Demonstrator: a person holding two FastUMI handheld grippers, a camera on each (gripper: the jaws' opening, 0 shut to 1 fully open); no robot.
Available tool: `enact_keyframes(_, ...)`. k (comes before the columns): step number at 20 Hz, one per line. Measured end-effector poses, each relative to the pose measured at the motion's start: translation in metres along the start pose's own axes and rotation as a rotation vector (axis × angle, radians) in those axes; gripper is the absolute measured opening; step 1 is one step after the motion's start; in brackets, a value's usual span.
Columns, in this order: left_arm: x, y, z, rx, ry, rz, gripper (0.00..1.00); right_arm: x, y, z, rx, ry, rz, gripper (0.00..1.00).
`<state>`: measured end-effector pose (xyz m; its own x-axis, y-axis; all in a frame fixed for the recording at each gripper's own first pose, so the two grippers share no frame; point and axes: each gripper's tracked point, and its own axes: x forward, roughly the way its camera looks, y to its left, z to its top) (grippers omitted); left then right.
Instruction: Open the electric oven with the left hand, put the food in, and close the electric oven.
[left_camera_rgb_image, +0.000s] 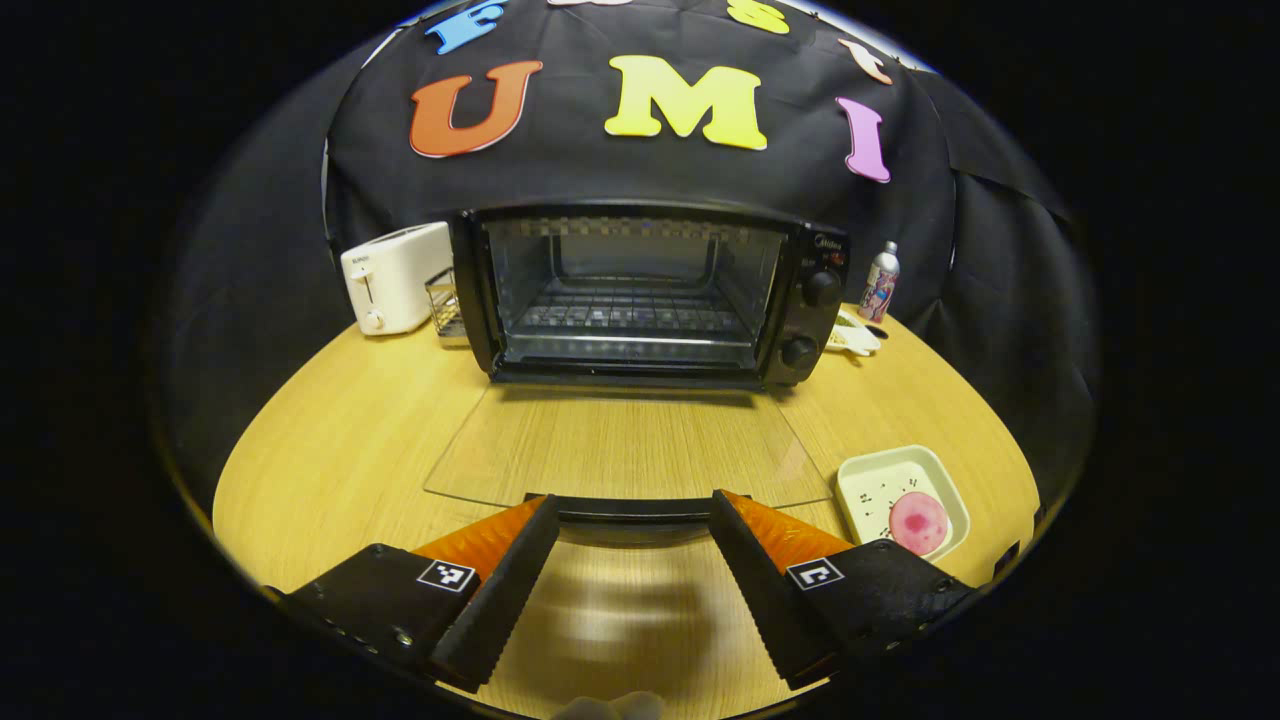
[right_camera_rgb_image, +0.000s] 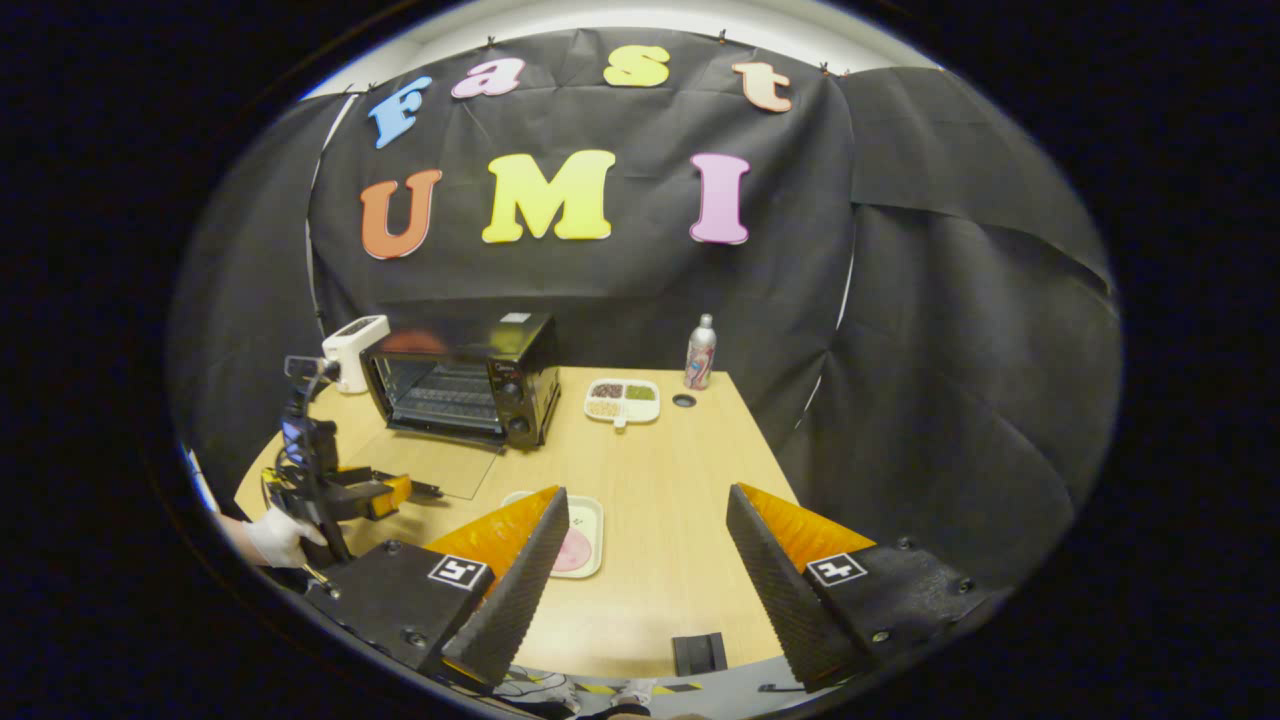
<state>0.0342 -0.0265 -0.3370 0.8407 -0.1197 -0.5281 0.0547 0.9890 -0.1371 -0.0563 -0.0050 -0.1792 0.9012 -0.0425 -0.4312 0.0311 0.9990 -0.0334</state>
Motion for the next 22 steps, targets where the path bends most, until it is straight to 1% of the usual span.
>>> enact_keyframes(1,-0.011,0.001,0.009,0.004,-0.032,-0.005,0.97,0.009,0.000,-0.006,0.000,0.021,0.010,0.96)
enact_keyframes(2,-0.025,0.002,0.018,0.010,-0.058,-0.007,0.96,0.021,-0.001,-0.016,-0.004,0.047,0.015,1.00)
enact_keyframes(3,-0.039,0.002,0.027,0.009,-0.083,-0.009,0.96,0.032,0.000,-0.023,-0.007,0.068,0.027,0.96)
enact_keyframes(5,-0.069,0.001,0.046,-0.003,-0.128,-0.005,0.96,0.056,0.004,-0.041,-0.011,0.122,0.059,0.96)
enact_keyframes(6,-0.083,0.002,0.056,-0.005,-0.151,0.000,0.96,0.070,0.009,-0.051,-0.011,0.156,0.081,0.92)
enact_keyframes(8,-0.108,0.001,0.076,-0.002,-0.203,0.009,0.96,0.094,0.017,-0.070,-0.001,0.229,0.129,0.85)
enact_keyframes(9,-0.120,-0.001,0.085,-0.006,-0.220,0.006,0.96,0.105,0.022,-0.081,0.008,0.268,0.151,0.85)
enact_keyframes(11,-0.141,-0.005,0.101,-0.015,-0.249,0.001,0.96,0.126,0.030,-0.097,0.025,0.326,0.194,0.80)
enact_keyframes(12,-0.148,-0.004,0.110,-0.011,-0.263,0.010,0.96,0.138,0.033,-0.104,0.024,0.351,0.208,0.75)
enact_keyframes(13,-0.158,-0.003,0.116,-0.006,-0.274,0.024,0.96,0.150,0.037,-0.112,0.021,0.373,0.225,0.74)
enact_keyframes(15,-0.174,-0.001,0.127,-0.006,-0.292,0.050,0.96,0.173,0.041,-0.125,0.032,0.435,0.252,0.64)
enact_keyframes(16,-0.179,-0.002,0.131,-0.007,-0.299,0.066,0.96,0.186,0.044,-0.132,0.046,0.469,0.266,0.55)
enact_keyframes(17,-0.183,-0.001,0.134,-0.008,-0.303,0.083,0.96,0.195,0.045,-0.137,0.055,0.504,0.276,0.53)
enact_keyframes(19,-0.189,-0.001,0.141,-0.006,-0.314,0.119,0.96,0.212,0.048,-0.147,0.069,0.559,0.300,0.43)
enact_keyframes(20,-0.190,-0.001,0.141,-0.010,-0.312,0.138,0.96,0.217,0.047,-0.152,0.064,0.588,0.303,0.39)
enact_keyframes(22,-0.192,-0.002,0.145,-0.027,-0.312,0.167,0.96,0.220,0.050,-0.161,0.072,0.642,0.330,0.34)
